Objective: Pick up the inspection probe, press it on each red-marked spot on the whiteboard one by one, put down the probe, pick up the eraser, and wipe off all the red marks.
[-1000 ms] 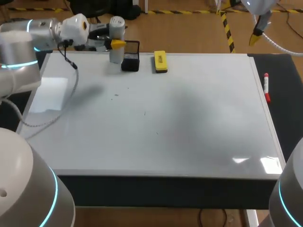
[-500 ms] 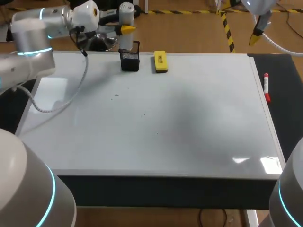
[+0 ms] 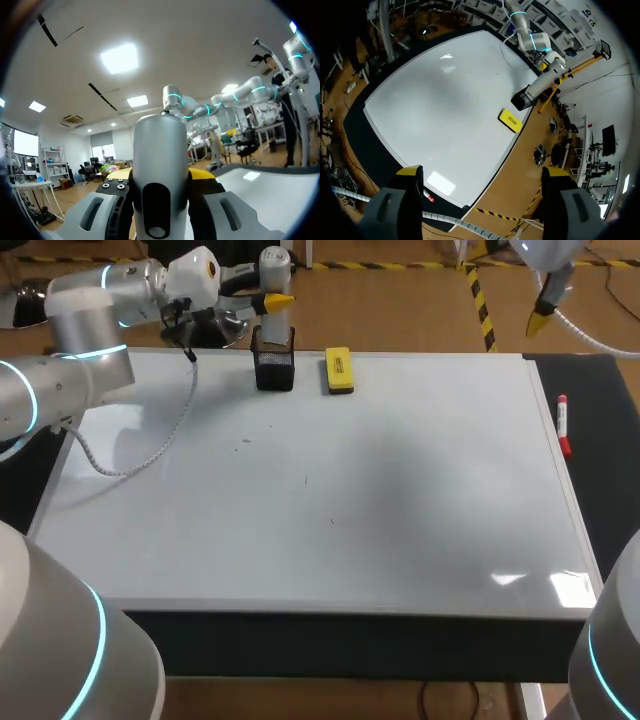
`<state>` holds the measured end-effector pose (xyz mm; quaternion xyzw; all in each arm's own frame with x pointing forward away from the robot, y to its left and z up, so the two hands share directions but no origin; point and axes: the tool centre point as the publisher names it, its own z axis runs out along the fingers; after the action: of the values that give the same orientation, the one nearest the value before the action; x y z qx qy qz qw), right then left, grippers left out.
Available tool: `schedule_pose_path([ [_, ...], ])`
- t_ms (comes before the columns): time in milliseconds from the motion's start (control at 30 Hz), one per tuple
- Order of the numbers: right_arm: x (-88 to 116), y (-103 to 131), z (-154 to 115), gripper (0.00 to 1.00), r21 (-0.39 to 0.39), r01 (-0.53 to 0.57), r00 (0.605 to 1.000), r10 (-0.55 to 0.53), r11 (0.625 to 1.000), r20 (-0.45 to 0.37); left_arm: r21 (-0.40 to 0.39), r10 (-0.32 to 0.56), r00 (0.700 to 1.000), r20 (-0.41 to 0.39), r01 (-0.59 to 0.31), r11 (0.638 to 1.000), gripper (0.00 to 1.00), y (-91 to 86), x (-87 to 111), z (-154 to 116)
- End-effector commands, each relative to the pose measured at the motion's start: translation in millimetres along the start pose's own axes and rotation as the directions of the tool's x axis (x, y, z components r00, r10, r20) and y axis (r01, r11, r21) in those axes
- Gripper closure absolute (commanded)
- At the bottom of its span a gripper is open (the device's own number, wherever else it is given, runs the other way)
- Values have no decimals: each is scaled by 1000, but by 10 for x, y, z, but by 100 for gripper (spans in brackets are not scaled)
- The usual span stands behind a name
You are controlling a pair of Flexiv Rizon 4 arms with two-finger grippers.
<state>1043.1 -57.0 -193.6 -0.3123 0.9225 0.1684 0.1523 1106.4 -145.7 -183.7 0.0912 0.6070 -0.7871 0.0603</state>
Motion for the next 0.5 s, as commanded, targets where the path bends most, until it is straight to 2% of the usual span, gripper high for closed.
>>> schedule_pose_path([
  [33,3,-4,-10,0,2,2,1000,-2,1000,-3,37,-5,998,-61,8,999,100,127,-121,-3],
  [500,3,-4,-10,0,2,2,1000,-2,1000,-3,33,-29,998,-53,31,999,100,291,-159,-106],
])
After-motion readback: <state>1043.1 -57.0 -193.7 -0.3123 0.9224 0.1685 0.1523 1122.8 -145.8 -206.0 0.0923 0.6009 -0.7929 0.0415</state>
